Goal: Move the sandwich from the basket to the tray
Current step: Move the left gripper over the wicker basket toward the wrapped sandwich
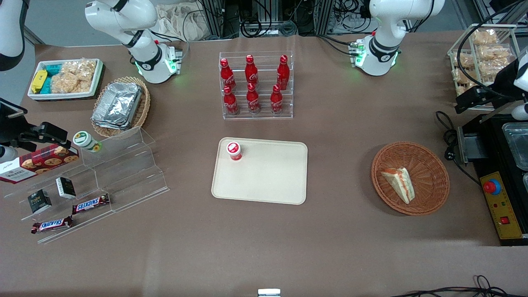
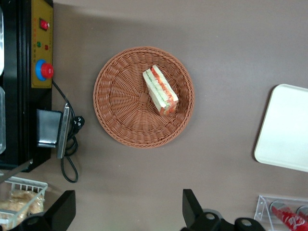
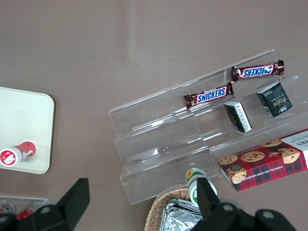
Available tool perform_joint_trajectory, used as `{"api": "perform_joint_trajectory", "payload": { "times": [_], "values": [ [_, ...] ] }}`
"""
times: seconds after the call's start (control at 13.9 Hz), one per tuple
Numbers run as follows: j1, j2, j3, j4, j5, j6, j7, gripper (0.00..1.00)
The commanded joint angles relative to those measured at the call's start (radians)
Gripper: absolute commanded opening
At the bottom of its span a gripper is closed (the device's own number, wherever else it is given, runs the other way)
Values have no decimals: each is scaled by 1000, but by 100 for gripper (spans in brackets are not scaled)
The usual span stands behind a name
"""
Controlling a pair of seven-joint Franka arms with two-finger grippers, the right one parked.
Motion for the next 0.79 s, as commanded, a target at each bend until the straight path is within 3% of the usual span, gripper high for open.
{"api": "perform_joint_trajectory", "payload": {
  "times": [0.0, 0.29, 0.72],
  "values": [
    [-7, 24, 2, 51, 17, -54, 37, 100],
    [5, 59, 8, 57, 0, -52, 17, 100],
    [-42, 224, -7, 51, 16, 51, -202, 100]
  ]
}}
